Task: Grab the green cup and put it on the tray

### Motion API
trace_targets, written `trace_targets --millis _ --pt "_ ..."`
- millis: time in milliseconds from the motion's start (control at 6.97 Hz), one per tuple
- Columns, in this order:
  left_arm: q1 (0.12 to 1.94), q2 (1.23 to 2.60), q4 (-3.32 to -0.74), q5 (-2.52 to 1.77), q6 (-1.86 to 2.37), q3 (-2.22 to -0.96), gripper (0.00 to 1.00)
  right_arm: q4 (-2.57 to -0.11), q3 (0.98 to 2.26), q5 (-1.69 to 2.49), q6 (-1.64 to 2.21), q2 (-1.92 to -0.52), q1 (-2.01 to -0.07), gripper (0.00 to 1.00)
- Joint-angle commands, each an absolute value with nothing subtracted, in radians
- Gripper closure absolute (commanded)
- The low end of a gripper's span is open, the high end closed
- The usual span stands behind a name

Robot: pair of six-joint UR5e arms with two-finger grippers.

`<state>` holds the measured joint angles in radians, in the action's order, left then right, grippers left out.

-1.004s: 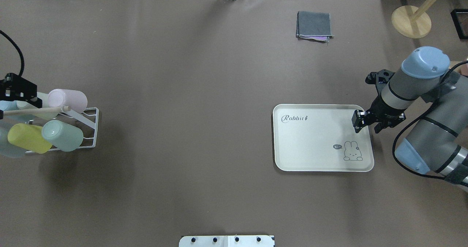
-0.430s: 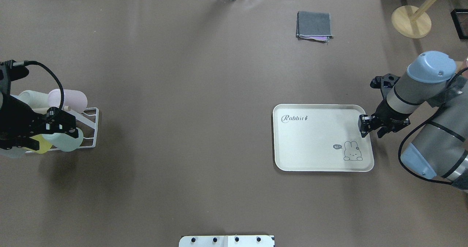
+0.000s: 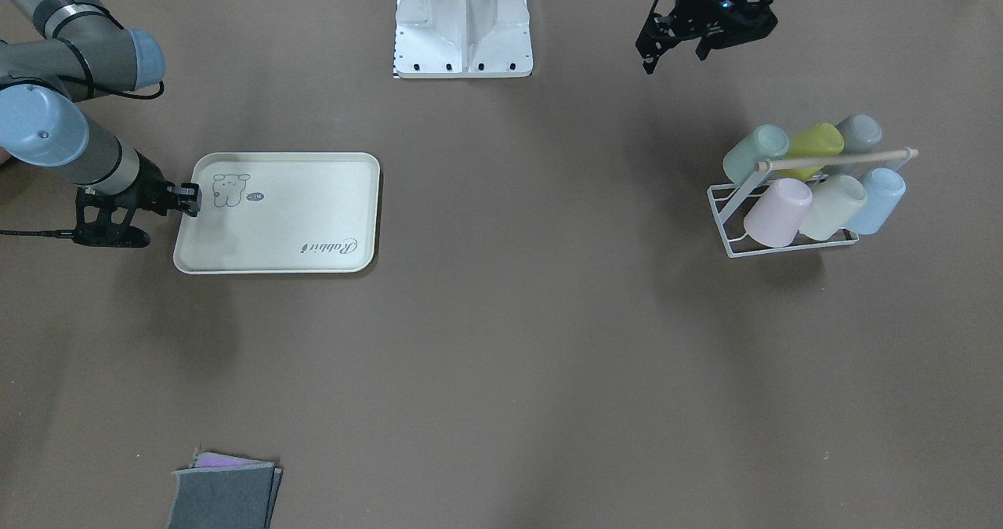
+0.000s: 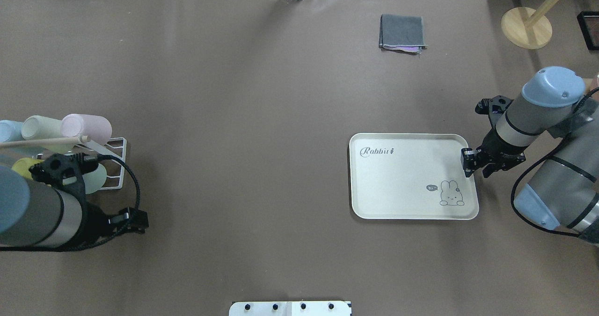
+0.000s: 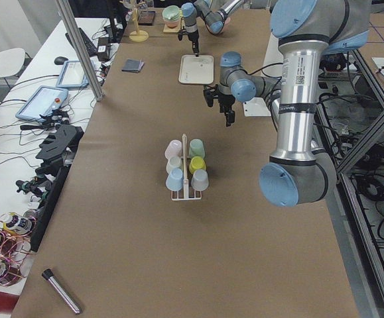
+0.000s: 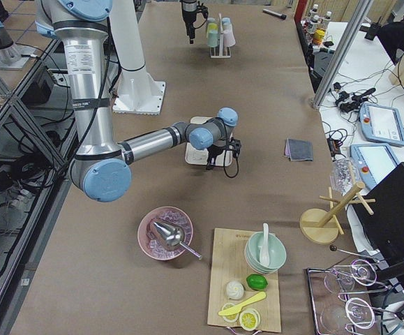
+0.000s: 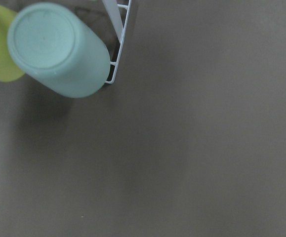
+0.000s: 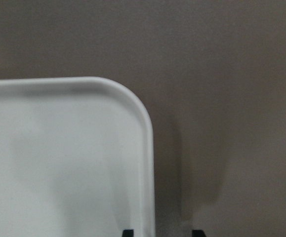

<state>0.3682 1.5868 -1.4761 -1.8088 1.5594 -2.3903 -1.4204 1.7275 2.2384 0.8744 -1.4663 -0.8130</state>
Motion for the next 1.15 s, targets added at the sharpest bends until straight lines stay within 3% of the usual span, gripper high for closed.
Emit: trace_targets --millis 0,143,430,574,1004 --pt "0.125 1.591 -1.334 -1.567 1.582 -2.405 0.03 -1.420 1.724 2.240 0.874 -1.466 -0.813 0.55" --pt "0.038 1.665 -1.114 -1.507 1.575 -2.440 0.03 -1.420 1.721 2.240 0.873 -1.466 -0.811 0.55" --pt "-0.021 1.988 -0.554 -1.383 1.485 -2.432 0.03 -1.420 1.715 2.240 0.873 -1.459 -0.810 0.55" --pt "-0.021 2.012 -0.510 -1.375 1.453 -2.433 0.03 -1.420 1.709 2.240 0.871 -1.454 -0.808 0.58" --pt "-0.018 2.011 -0.563 -1.351 1.433 -2.350 0.03 -1.420 1.704 2.240 0.873 -1.451 -0.807 0.87"
